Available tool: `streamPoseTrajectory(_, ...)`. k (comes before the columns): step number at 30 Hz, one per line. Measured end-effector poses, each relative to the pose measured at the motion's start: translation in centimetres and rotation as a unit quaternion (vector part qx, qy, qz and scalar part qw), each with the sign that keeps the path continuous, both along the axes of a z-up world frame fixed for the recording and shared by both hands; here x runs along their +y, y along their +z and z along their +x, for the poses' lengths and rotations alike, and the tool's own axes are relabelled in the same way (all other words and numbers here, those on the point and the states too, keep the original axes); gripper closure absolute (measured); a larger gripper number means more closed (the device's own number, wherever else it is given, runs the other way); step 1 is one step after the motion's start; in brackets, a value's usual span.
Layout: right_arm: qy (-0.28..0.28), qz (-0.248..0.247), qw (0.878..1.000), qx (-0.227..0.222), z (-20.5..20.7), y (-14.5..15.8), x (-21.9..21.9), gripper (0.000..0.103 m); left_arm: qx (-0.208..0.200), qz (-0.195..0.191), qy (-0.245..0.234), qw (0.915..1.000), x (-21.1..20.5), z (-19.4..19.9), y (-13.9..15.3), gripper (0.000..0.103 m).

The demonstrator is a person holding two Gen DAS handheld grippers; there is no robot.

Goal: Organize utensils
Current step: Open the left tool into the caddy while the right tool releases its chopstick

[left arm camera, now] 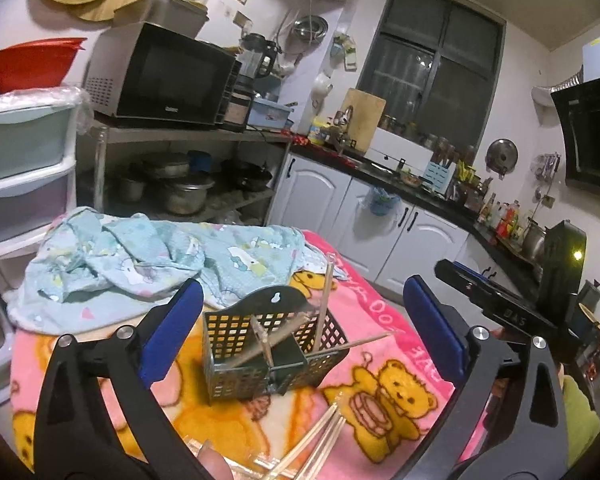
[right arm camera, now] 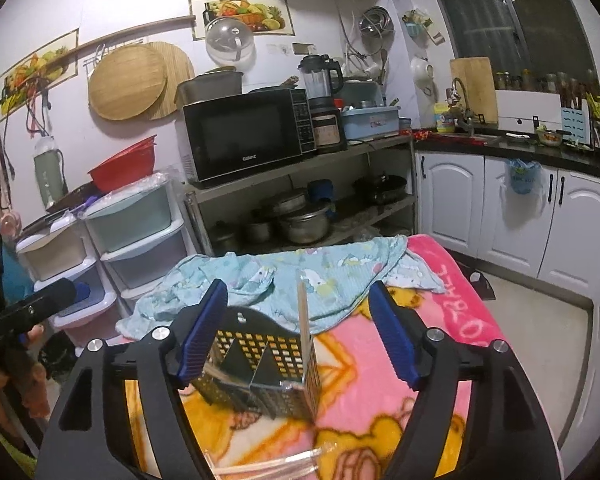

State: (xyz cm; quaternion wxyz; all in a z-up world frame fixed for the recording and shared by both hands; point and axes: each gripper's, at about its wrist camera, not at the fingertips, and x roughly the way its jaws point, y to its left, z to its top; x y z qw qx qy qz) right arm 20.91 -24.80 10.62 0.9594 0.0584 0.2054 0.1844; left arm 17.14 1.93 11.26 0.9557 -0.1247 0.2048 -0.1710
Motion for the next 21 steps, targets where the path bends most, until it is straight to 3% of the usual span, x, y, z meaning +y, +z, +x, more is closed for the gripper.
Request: streamPoseTrajectory(21, 0.012, -0.023, 0.999, 0.019, -4.3, -1.9, -0.8, 0.027, 0.023, 0.003, 0.034, 0.9991, 1.8, -4.3, -2.4, 0.011)
